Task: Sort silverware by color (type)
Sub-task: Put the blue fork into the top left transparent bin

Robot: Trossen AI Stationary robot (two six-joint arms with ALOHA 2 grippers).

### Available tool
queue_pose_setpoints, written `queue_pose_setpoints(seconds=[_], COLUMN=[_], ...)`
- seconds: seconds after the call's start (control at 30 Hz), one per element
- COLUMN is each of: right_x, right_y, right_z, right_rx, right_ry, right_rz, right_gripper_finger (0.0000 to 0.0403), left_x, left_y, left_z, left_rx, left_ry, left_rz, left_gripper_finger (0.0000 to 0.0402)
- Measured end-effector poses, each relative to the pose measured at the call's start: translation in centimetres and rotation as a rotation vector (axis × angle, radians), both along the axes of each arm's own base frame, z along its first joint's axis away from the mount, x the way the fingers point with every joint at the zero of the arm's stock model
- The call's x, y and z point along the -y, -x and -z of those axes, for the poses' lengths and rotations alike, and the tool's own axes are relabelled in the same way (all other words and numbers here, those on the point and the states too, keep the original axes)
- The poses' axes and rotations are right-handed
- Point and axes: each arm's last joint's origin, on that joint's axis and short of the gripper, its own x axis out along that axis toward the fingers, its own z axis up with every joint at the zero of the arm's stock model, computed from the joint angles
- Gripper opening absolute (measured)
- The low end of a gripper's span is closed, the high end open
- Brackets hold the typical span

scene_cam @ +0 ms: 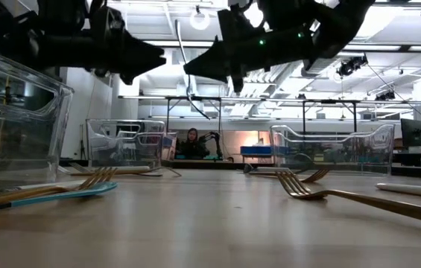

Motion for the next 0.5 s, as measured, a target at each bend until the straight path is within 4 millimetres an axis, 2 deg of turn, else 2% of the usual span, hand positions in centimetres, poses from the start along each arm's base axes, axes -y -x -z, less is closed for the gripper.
queue_pose_setpoints(seconds=[0.13,0.27,0.5], right_x=[-0.2,-0.2,-0.3], right_y=[-0.3,-0.3,-0.2], right_z=[-0.3,-0.2,0.2], right_rx=[-0.012,-0.037,-0.076], right_ry=[0.013,0.012,0.026], right_rz=[-0.01,-0.012,-0.019], right_gripper_finger=[0.0003,0.0003,0.0003], left_x=[0.5,0.8,0.4], left_y=[-1.1,-2.4,-3.9], left_z=[-0.1,-0.2,-0.2], left_rx=[-0.015,-0.027,-0.049], left_ry=[0.005,-0.016,-0.032], left_rz=[0.035,0.06,0.023], left_gripper_finger=[0.0207,0.0227,0.0222])
